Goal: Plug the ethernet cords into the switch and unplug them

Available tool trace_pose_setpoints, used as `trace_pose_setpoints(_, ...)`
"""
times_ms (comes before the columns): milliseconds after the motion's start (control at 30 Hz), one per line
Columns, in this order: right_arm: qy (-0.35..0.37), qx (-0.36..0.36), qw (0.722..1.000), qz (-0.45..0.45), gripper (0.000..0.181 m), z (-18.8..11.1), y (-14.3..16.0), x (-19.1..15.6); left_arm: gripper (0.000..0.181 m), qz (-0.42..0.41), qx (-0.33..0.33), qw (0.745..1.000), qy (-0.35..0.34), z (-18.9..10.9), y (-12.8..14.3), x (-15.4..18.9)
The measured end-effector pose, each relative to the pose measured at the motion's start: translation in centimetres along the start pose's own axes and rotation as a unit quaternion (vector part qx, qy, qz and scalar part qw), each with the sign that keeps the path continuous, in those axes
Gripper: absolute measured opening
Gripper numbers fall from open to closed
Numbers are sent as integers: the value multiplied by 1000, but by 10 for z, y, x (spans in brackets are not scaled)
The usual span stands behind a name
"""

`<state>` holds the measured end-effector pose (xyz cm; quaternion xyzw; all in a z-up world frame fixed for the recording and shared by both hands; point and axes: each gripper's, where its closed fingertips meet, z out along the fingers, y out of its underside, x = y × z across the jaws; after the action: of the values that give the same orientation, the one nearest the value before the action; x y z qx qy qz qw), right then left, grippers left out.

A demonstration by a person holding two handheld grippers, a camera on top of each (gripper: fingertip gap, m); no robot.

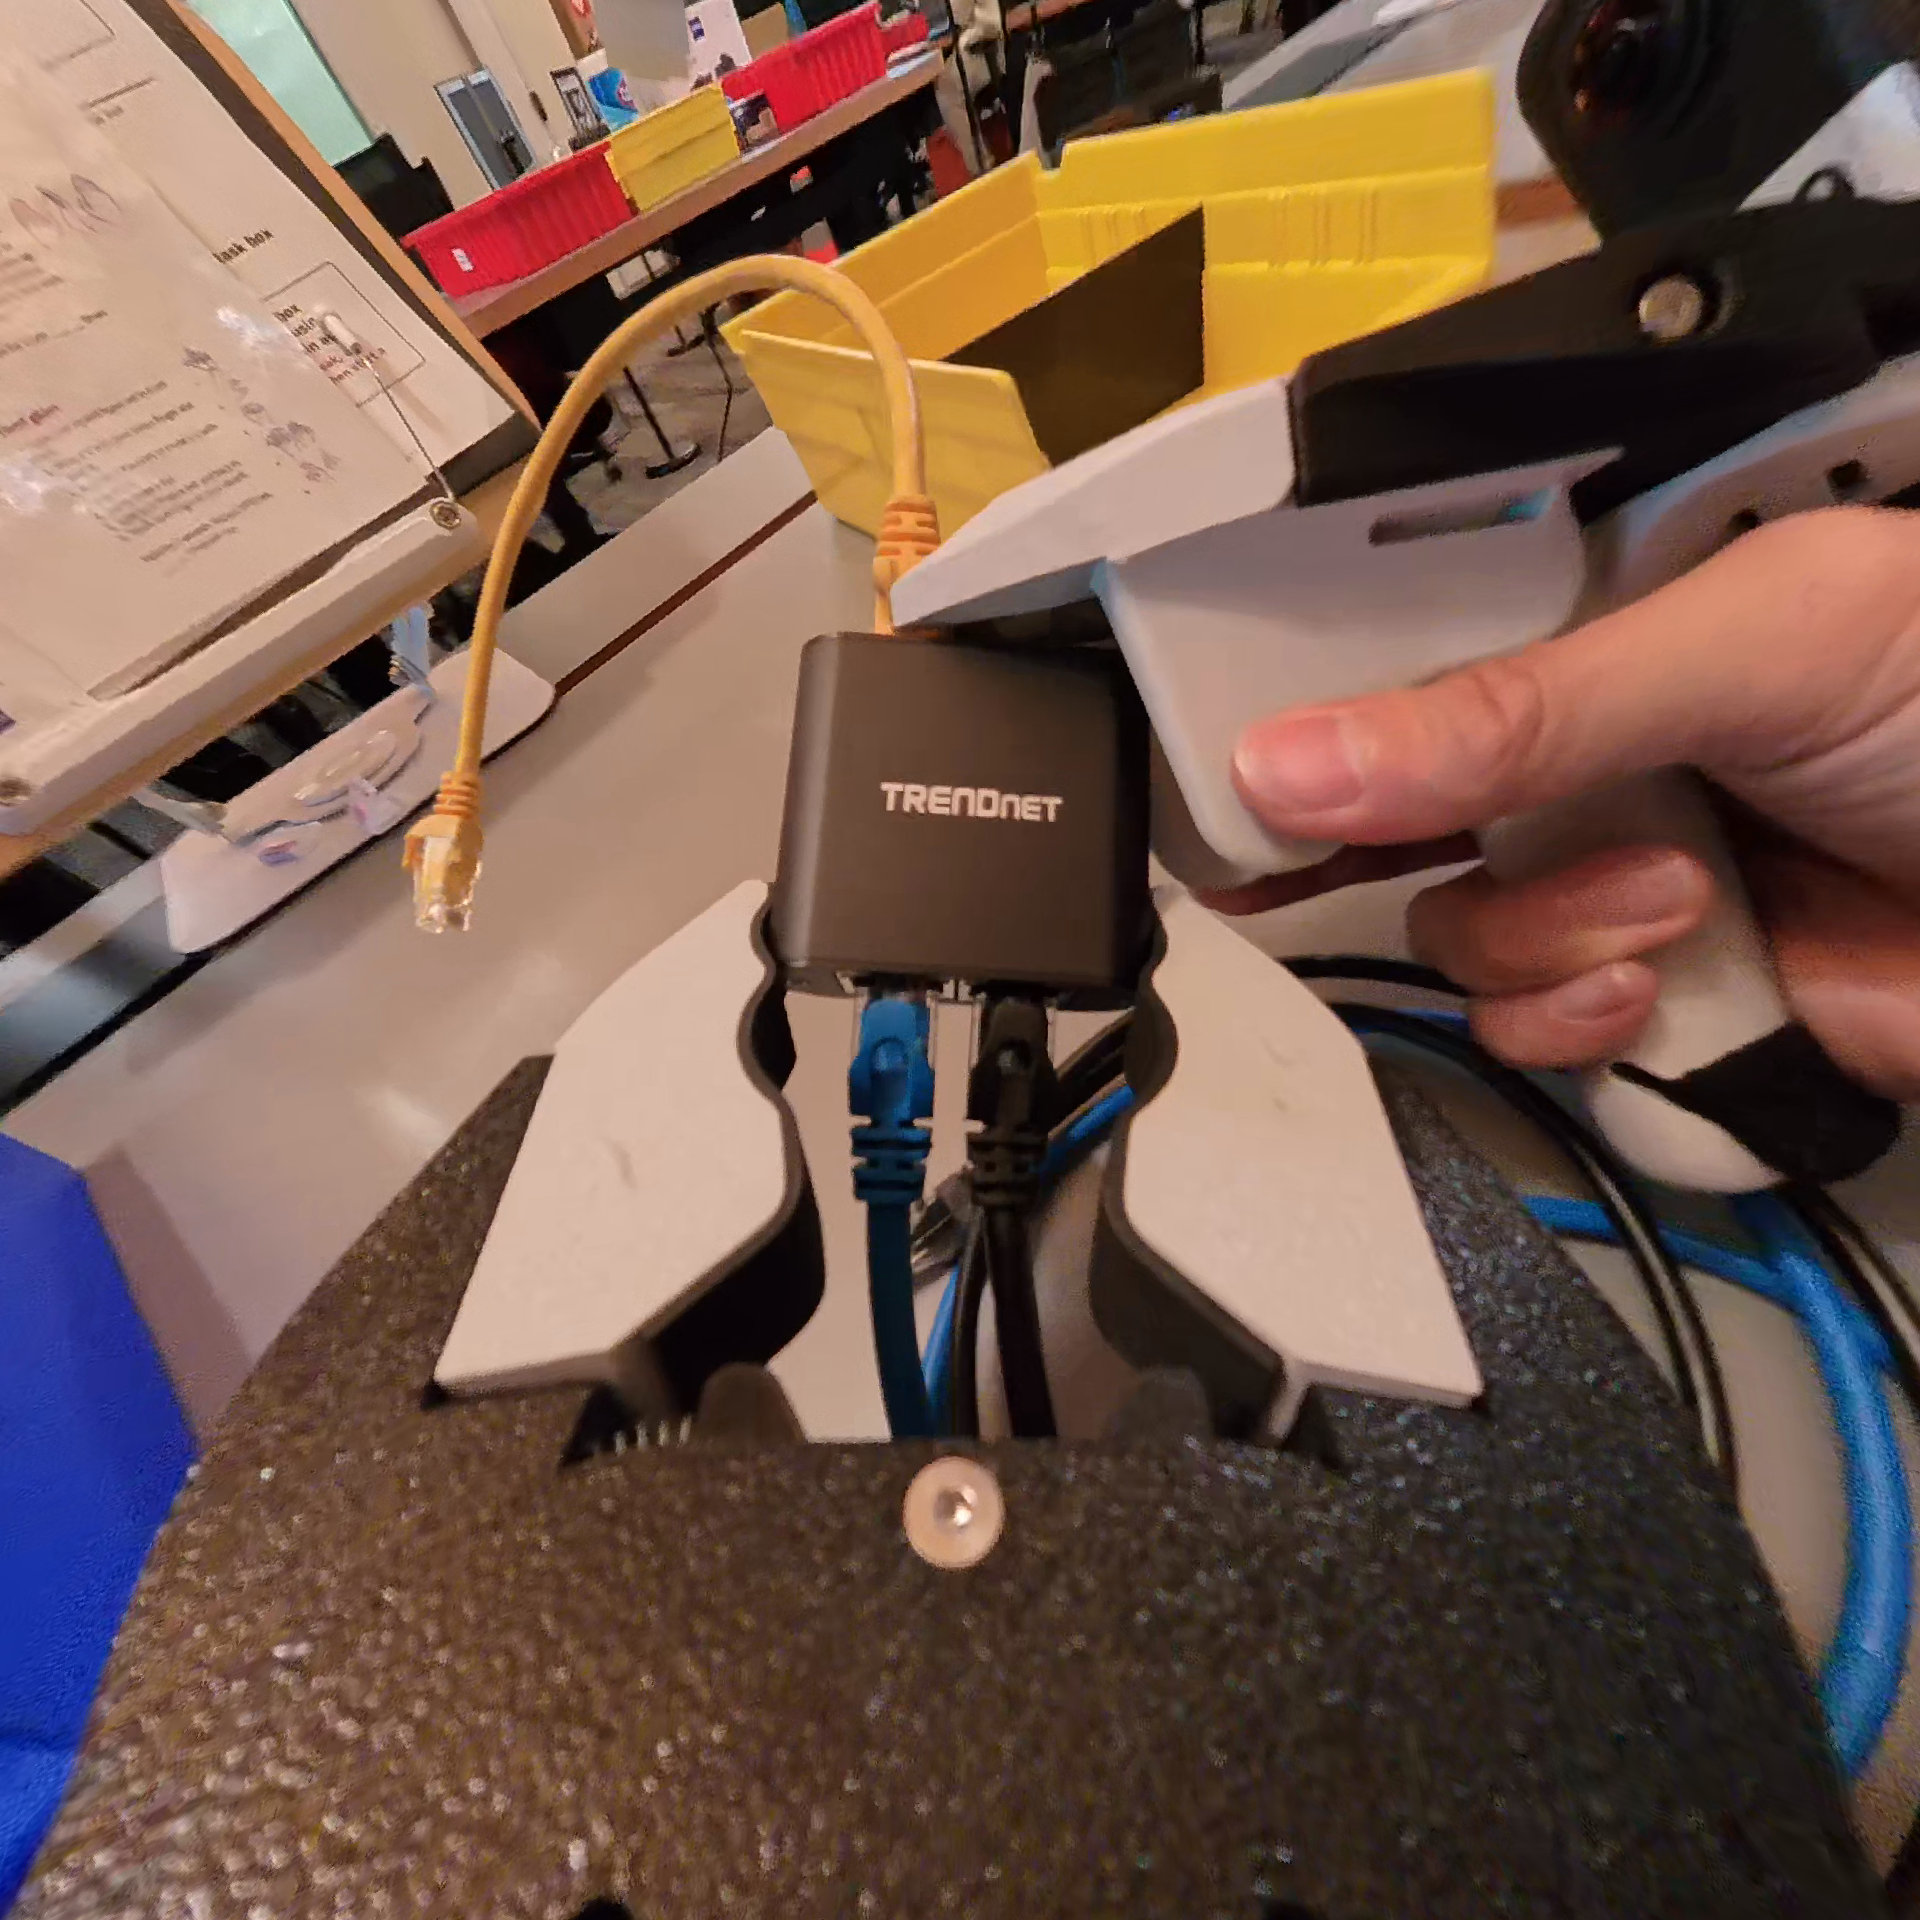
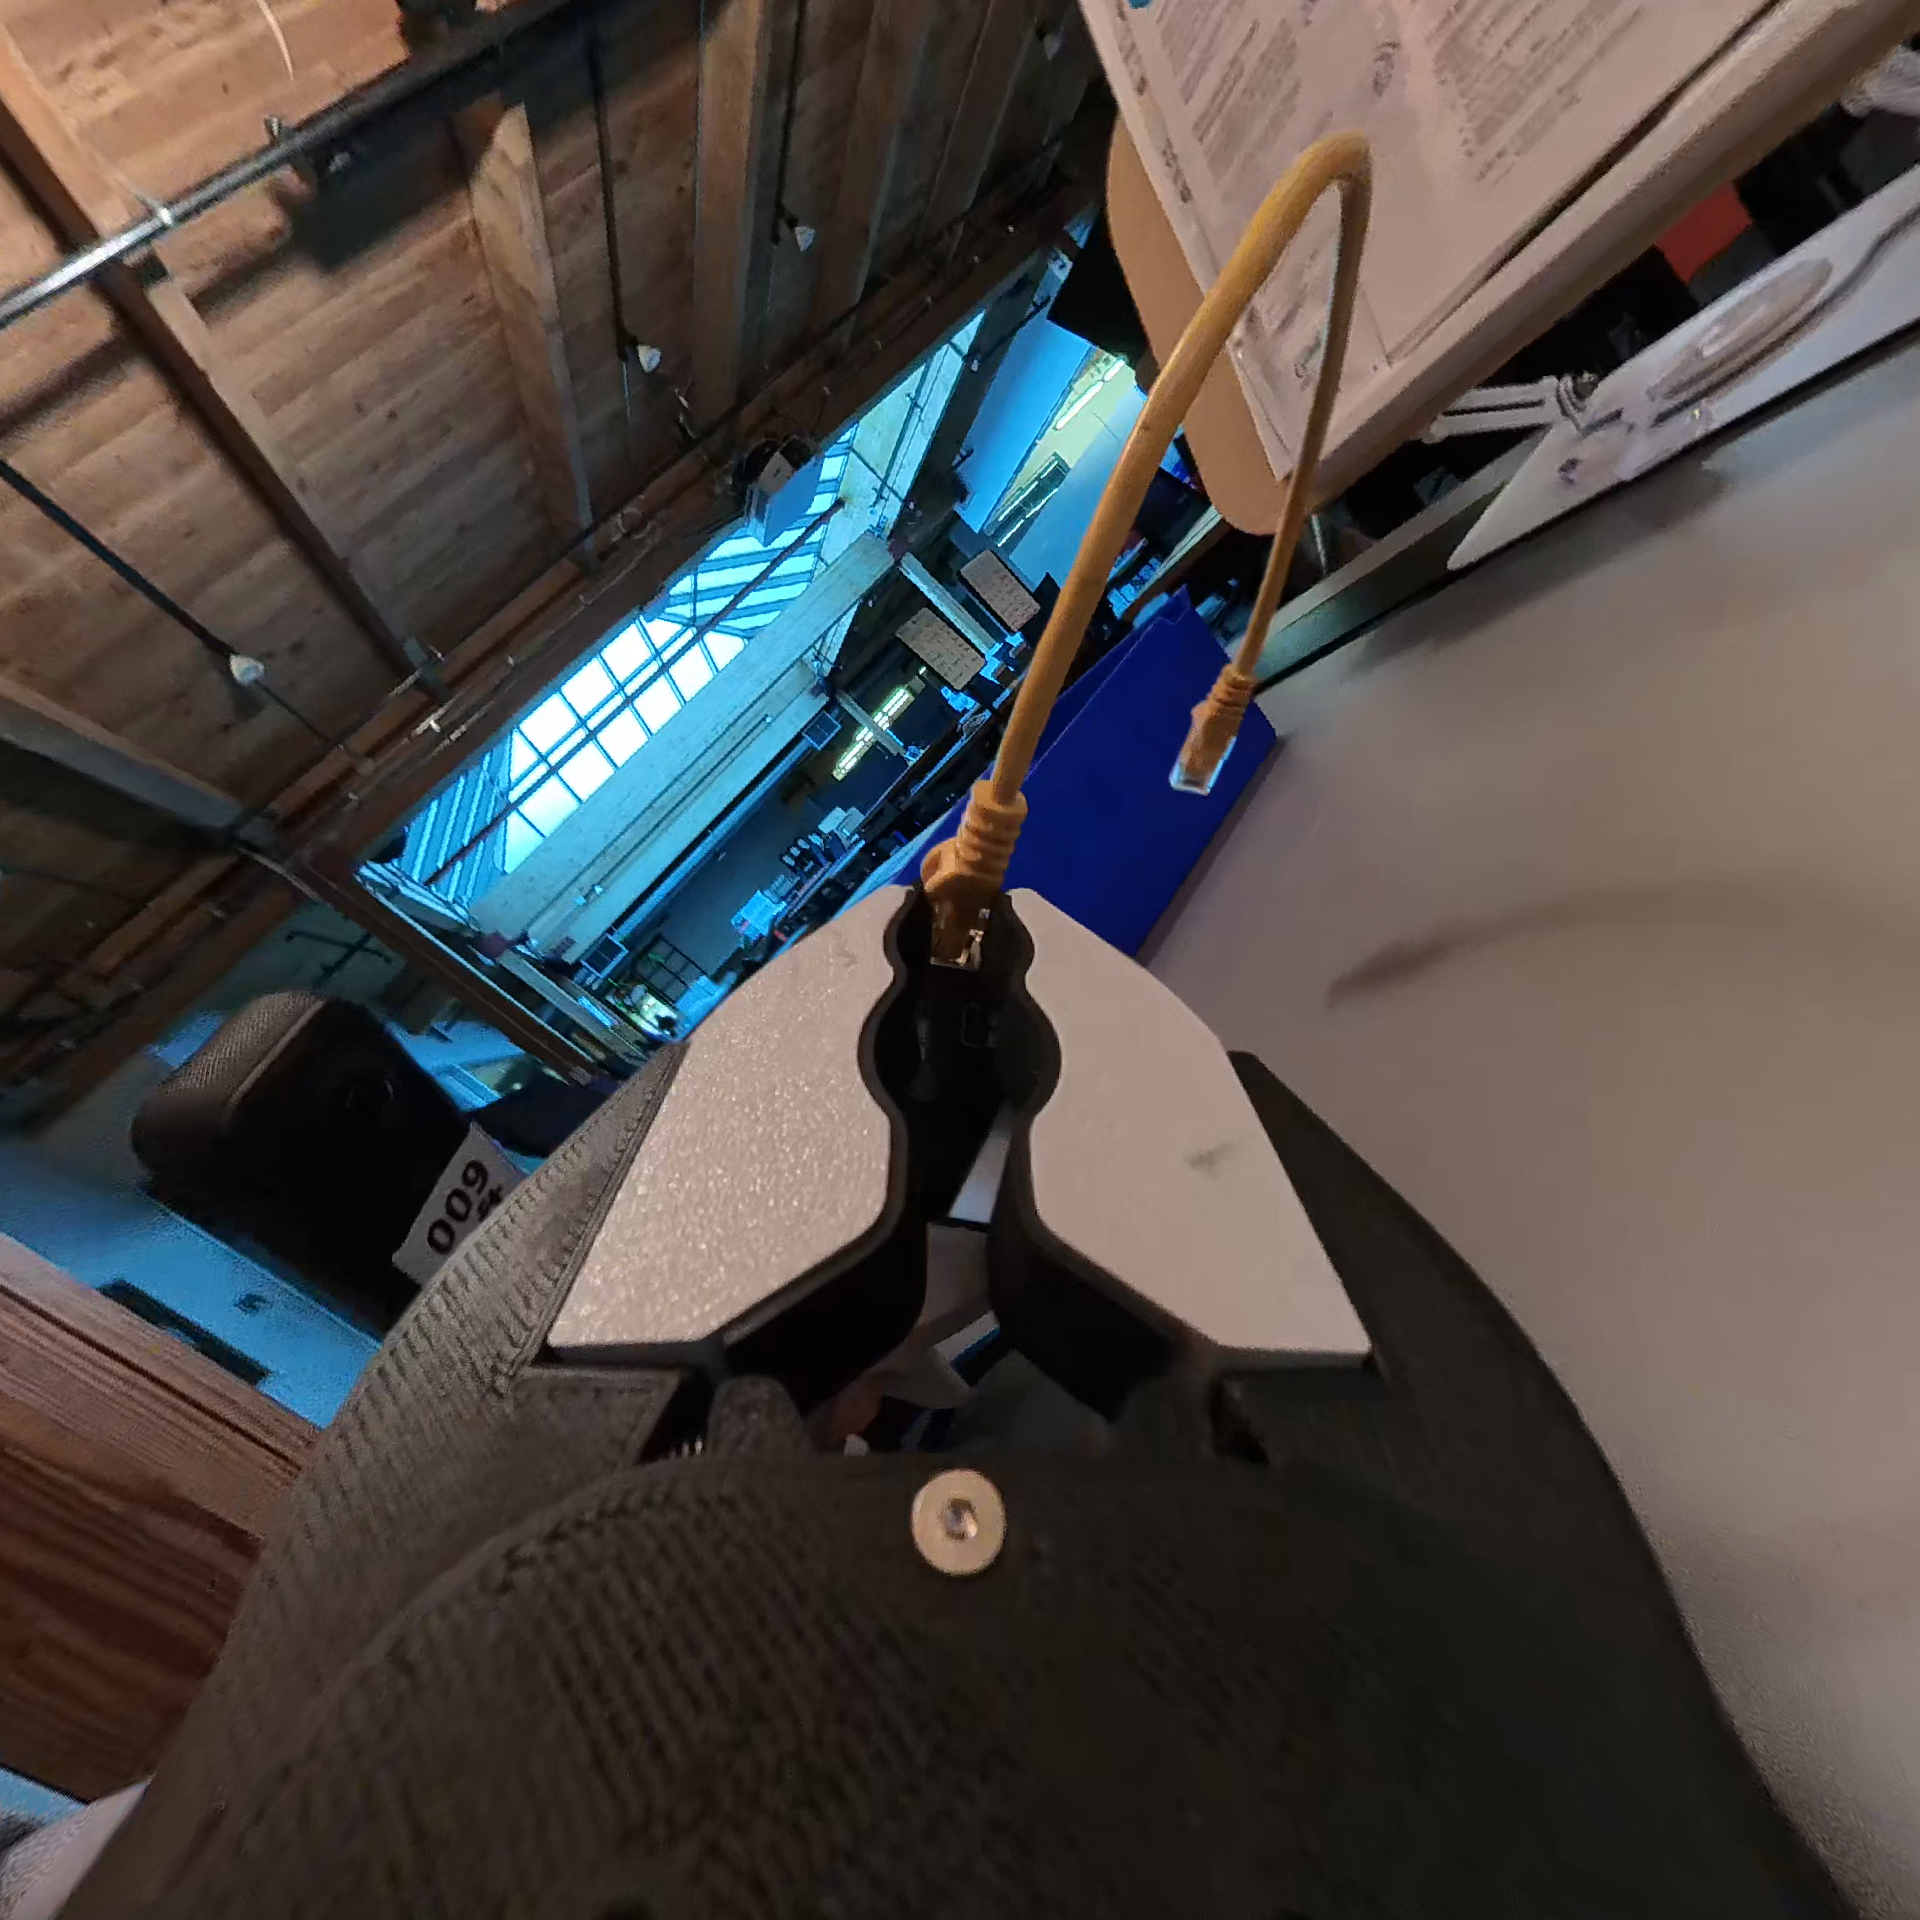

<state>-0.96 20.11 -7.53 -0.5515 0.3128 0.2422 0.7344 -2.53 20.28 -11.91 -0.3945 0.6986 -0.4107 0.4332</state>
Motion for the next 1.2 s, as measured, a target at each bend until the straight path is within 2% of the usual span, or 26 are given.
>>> trace_pose_setpoints(200, -7, 0, 999, -38, 13, 5, -4, -7, 62, -62, 38, 997, 7, -1, -8, -1)
trace_pose_setpoints(333, -16, -1, 999, -46, 16, 6, -4, -8, 62, -16, 24, 999, -28, -1, -5, -6)
trace_pose_setpoints(533, -13, -14, 997, -79, 13, 7, -5, -10, 62, -65, 40, 997, 17, -1, -8, -2)
trace_pose_setpoints(600, -23, -14, 995, -92, 15, 8, -6, -14, 62, -29, 29, 999, -2, -3, -7, -6)
trace_pose_setpoints(633, -29, -2, 996, -84, 13, 7, -12, -16, 62, 12, 25, 999, -31, -5, -8, -10)
trace_pose_setpoints(700, -22, 48, 995, -79, 12, -3, -45, -12, 62, 82, 4, 994, -78, -8, -2, -19)
trace_pose_setpoints(767, -5, 40, 992, -118, 15, -12, -66, -5, 62, 60, 22, 995, -79, -9, -1, -20)
trace_pose_setpoints(867, 12, 33, 979, -199, 12, -28, -87, -16, 62, 29, 38, 997, -58, -10, -14, -18)
trace_pose_setpoints(967, 55, 14, 962, -265, 12, -47, -114, -14, 62, 36, 24, 997, -59, -12, -4, -26)
trace_pose_setpoints(1033, 83, 10, 953, -293, 12, -65, -137, -10, 62, 6, 18, 998, -53, -12, 5, -31)
trace_pose_setpoints(1167, 100, -92, 924, -357, 12, -103, -162, 1, 62, -22, 28, 998, -49, -17, 5, -39)
trace_pose_setpoints(1200, 129, -108, 913, -371, 12, -115, -173, 11, 62, -18, 26, 998, -51, -17, 5, -41)
